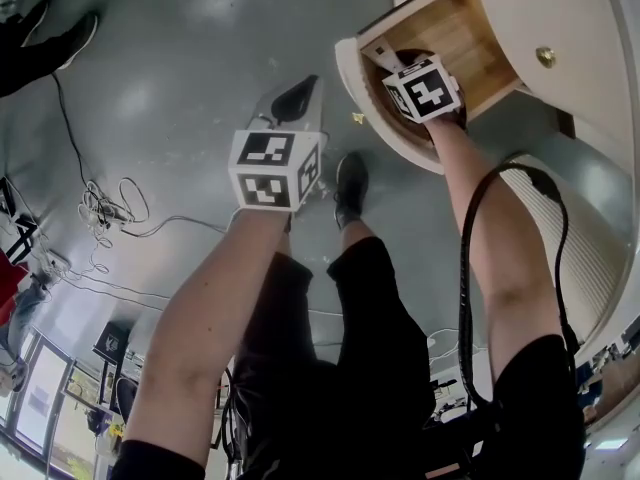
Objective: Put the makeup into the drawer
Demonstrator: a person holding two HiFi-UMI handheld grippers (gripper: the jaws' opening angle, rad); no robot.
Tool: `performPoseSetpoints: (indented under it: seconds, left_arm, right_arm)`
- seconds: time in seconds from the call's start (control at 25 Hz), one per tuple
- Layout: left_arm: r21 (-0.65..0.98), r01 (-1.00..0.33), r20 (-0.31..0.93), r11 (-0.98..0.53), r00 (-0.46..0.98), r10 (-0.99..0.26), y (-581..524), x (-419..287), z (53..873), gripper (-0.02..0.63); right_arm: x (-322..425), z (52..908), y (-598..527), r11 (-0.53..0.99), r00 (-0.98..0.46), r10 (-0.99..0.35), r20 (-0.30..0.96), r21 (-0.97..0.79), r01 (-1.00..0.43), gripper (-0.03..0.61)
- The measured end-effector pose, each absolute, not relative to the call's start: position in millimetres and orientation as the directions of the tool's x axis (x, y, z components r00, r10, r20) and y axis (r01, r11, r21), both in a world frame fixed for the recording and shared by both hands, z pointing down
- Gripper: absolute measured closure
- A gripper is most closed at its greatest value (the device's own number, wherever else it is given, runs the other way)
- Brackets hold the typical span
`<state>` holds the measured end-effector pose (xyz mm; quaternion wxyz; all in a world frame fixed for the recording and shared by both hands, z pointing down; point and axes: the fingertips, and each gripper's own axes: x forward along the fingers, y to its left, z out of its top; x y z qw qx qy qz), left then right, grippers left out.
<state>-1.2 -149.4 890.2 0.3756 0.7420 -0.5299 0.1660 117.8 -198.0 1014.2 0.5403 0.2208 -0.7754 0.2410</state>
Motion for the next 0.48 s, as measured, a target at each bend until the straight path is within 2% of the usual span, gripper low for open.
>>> performPoseSetpoints:
  seconds: [0.08,0.24,0.36,0.44,0.48]
  left_arm:
    - [0.379,-0.911,0.645,-0.162,0.386,-0.659,-147.7,-3.3,882.8,0.614]
    - [0.362,-0.913,0.647,-0.188,0.392,-0.654,-142.3,-4.4,863.5,0.614]
    - [0.365,-0.912,0.643,-0.187,0.392,-0.658,-139.6,-5.4,844.1,0.614]
    - [0.369,-0.913,0.636,-0.177,0.387,-0.668,-140.1,-9.0,826.2,0.614]
    - [0.368,-0.913,0.631,-0.177,0.385,-0.674,-141.8,-10.1,816.1,0.614]
  right_arm:
    - [116.2,1006.8,-198.7,0.77,-0.327,-0.099,0.94,-0.136,-0.623,0.275]
    - [115.9,981.5,-203.2,0.764,-0.344,-0.165,0.924,-0.101,-0.638,0.287]
    - [113.9,948.2,-205.1,0.77,-0.371,-0.22,0.902,-0.073,-0.634,0.328]
    - [109.0,919.6,-208.4,0.759,-0.409,-0.259,0.875,-0.078,-0.646,0.433]
    - [106.4,905.4,-209.6,0.754,-0.428,-0.268,0.863,-0.089,-0.651,0.46]
